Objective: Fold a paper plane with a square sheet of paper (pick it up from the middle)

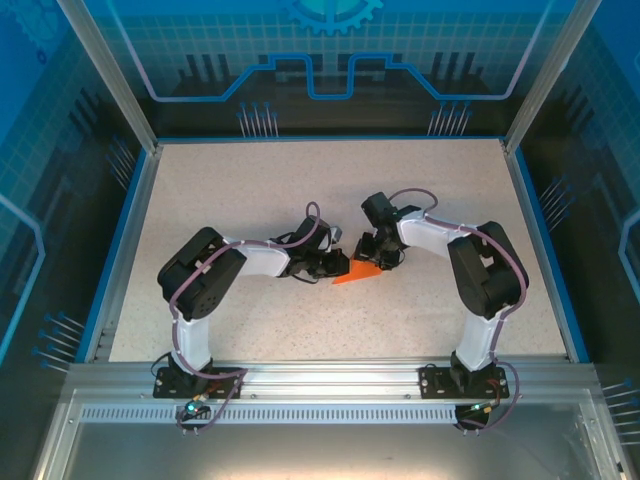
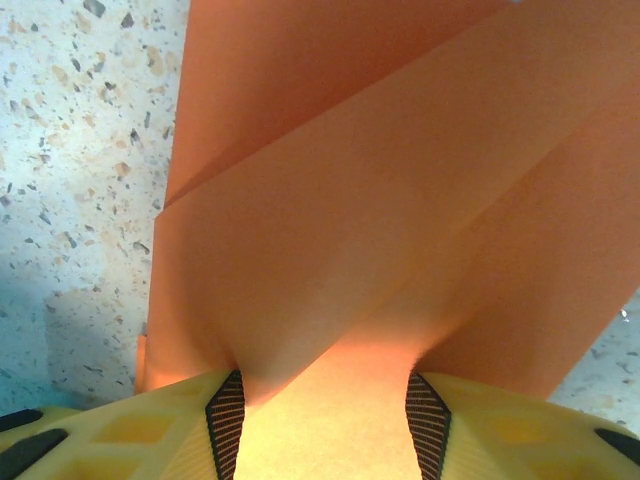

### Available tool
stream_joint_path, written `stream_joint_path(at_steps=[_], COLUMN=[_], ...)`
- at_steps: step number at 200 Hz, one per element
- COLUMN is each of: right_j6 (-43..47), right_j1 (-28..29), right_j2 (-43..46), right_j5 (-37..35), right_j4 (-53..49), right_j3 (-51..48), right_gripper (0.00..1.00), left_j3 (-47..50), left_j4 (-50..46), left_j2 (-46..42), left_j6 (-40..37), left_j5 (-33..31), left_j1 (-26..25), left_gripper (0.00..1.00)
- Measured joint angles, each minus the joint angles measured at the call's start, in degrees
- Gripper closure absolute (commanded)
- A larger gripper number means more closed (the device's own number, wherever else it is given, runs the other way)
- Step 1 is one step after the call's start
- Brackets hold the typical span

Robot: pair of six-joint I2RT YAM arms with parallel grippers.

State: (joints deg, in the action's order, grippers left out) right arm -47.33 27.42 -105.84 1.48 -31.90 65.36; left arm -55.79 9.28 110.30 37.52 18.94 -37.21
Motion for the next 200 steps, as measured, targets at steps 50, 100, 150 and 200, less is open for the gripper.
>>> stream_joint_path(at_steps=[50,100,150,200], right_j6=[-0.61,-1.42,-2.78,-4.11], right_j1=[-0.15,-0.46,-0.46,-0.48], right_j2=[-0.09,-0.57,-2.08,-3.61], right_j5=[0.0,0.17,-0.04,-0.04], right_j4=[0.07,-0.04,-2.51,-4.79], right_j3=[-0.07,0.02,2.19,4.17], right_gripper=[0.49,0.49,0.49,0.49], left_j3=[1.73,2.91,4.42,4.61], left_j4=[0.11,1.33,5.22,5.6], left_j2=[-4.98,-5.73,-5.73,-5.73], left_j6=[0.39,1.62,1.68,1.51], left_j5=[-0.09,-0.11,2.45,3.08], left_j1=[0.48,0.85,0.83,-0.11], left_gripper=[0.77,0.8,0.81,0.8])
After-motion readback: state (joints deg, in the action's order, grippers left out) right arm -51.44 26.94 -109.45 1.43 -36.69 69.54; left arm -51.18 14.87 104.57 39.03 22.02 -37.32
